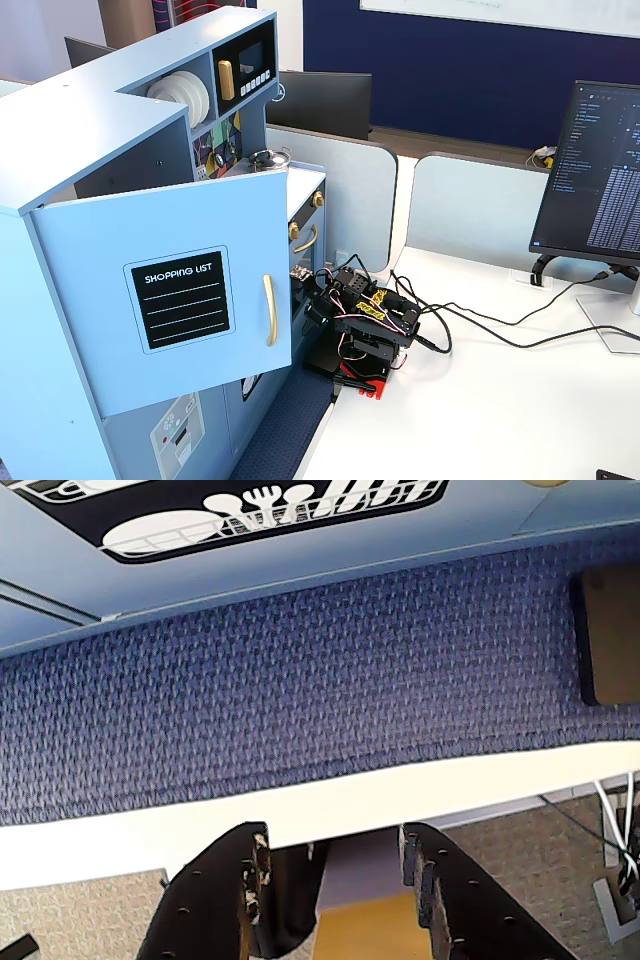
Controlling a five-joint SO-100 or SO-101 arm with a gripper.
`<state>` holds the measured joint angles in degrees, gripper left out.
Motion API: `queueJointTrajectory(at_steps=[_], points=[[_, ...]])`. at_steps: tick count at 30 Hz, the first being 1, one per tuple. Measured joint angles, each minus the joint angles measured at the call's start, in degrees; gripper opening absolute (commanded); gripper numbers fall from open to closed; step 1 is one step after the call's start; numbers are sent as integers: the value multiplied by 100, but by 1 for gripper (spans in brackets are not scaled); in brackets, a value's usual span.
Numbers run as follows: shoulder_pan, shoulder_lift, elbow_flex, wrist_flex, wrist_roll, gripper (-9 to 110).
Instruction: Close the left cabinet door
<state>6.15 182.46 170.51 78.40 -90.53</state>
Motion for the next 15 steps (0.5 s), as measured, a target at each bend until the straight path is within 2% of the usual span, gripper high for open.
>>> queueJointTrajectory(at_steps=[11,15], points=[[0,0,0,0,97,0],[-316,0,0,0,123,0]])
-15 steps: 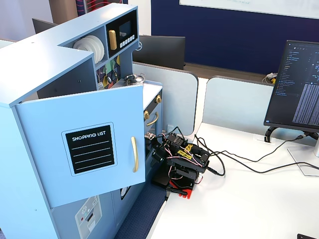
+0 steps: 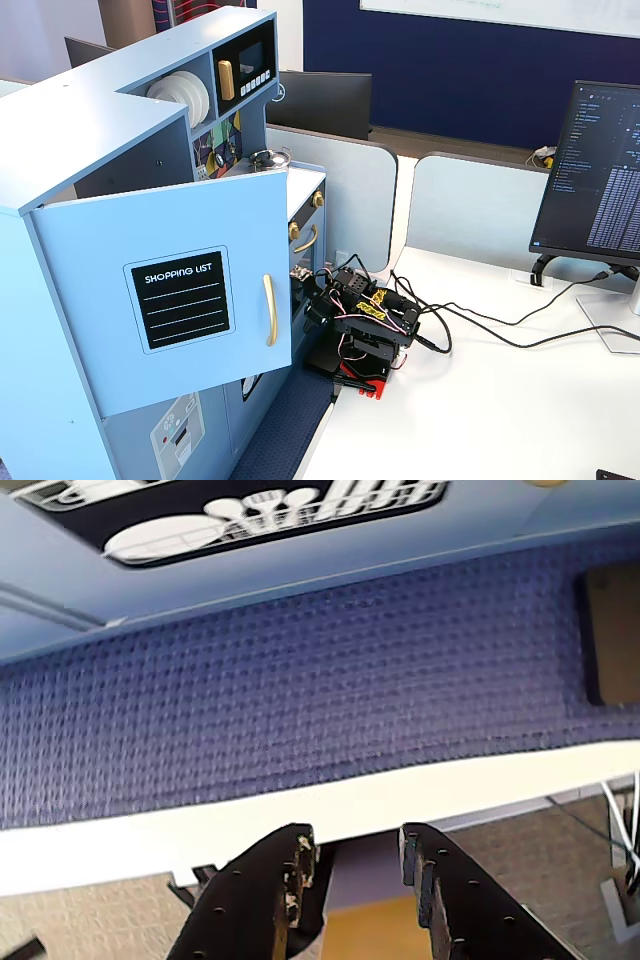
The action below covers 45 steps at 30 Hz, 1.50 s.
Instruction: Close the left cabinet door
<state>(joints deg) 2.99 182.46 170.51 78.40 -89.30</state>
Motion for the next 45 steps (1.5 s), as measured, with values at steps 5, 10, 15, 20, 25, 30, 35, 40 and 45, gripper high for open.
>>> queueJointTrajectory(at_steps=[5,10,15,20,25,30,35,40,45], points=[[-1934,-308,-352,-255,694,0],[-5115,-1503,-1494,-1872,1380,0],[-7761,-1942,-1740,-3419,185,0],[-9483,-2250,-1740,-4957,-1063,0],[-10222,-3243,-1960,-7014,-1934,0],[-10169,-4535,-2909,-8042,-2285,0],[-10116,-5854,-4271,-8244,-2408,0],[-9782,-6741,-5361,-8253,-2531,0],[-9404,-7102,-5897,-8218,-2654,0]])
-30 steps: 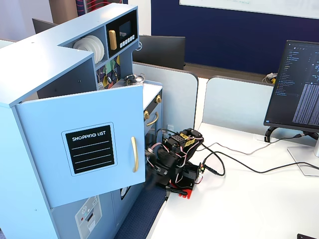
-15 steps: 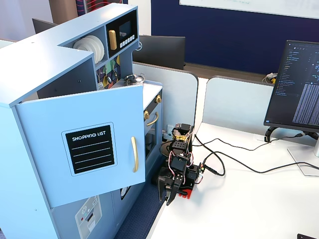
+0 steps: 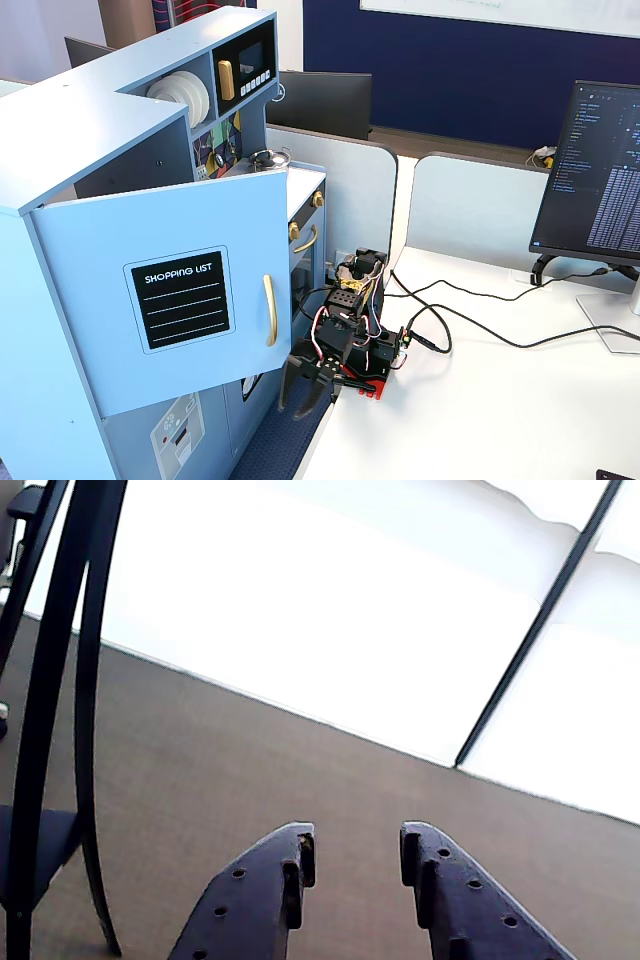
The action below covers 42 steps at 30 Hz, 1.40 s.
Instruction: Close the left cabinet door
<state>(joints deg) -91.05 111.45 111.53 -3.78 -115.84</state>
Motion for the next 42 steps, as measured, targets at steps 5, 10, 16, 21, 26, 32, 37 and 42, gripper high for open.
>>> queueJointTrajectory(at_steps=[5,10,16,21,26,32,37,42], points=[[211,-26,-105,53,-26,0],[659,-26,-105,62,-62,0],[1740,53,-97,62,-62,0],[2821,185,-97,53,35,0],[3516,185,-105,53,202,0],[3894,185,-255,70,246,0],[4201,79,-589,114,246,0],[4315,26,-650,123,246,0]])
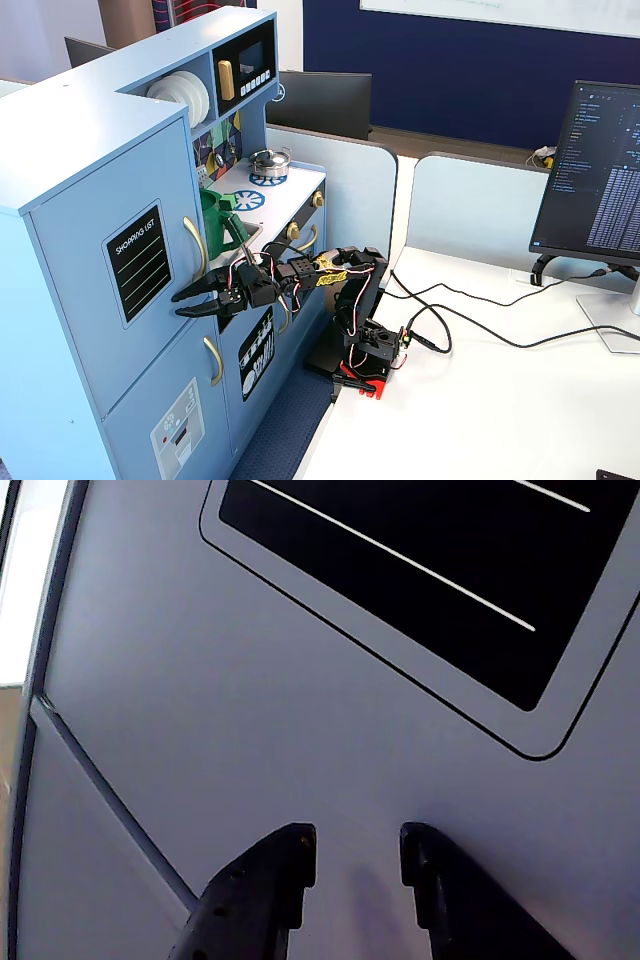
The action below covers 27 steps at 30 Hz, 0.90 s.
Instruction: Close the left cabinet door
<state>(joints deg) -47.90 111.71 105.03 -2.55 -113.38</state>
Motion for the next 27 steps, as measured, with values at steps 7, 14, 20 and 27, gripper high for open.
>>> queueJointTrajectory(at_steps=[7,14,20,27], points=[[-308,905,756,879,404,0],[281,2795,2048,3059,1011,0],[2672,3946,3454,4896,1248,0],[4711,5757,5537,7022,1644,0]])
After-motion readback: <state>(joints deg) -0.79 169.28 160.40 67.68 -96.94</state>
